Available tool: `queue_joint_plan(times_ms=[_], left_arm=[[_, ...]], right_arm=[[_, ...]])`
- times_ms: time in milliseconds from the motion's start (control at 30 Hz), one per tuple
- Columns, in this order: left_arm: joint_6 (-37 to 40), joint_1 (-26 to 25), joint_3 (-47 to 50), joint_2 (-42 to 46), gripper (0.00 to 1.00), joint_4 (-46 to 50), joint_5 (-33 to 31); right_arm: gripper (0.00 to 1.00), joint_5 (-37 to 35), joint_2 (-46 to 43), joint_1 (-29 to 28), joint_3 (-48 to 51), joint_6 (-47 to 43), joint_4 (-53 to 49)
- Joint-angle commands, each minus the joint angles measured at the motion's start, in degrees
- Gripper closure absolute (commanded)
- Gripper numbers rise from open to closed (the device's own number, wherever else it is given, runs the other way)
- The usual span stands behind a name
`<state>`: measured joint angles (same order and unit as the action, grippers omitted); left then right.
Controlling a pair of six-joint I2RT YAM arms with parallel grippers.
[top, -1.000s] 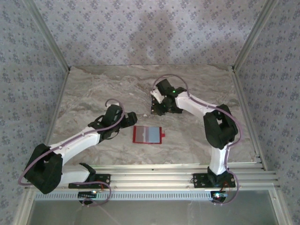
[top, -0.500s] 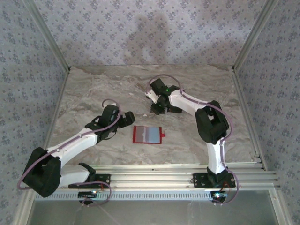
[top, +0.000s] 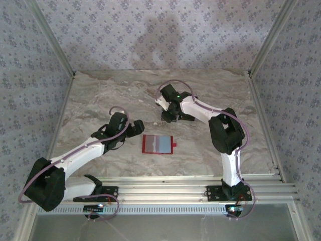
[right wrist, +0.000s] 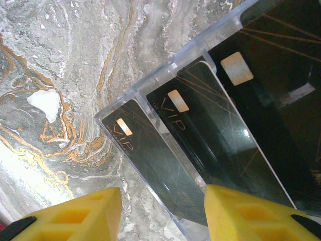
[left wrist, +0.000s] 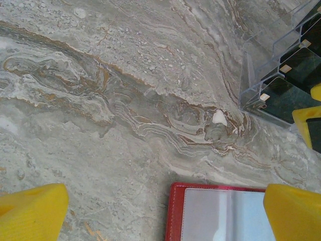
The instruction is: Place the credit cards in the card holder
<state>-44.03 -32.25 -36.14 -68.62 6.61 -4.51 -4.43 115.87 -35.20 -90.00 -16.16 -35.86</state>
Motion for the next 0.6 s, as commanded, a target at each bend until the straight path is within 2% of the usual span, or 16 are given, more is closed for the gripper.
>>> queue_joint_plan(times_ms=[0,567], left_arm=[[0.4,0.5,0.5,0.2,0.0,-0.7,0.6],[0.3,0.5,1.0,-0.2,0.0,-1.0,0.2]], right_arm=[[0.51,-1.2,-1.0,-0.1,-2.4,-1.5,-1.1],[0.51,-1.0,3.0,0.2,-2.8,-2.9,-2.5]])
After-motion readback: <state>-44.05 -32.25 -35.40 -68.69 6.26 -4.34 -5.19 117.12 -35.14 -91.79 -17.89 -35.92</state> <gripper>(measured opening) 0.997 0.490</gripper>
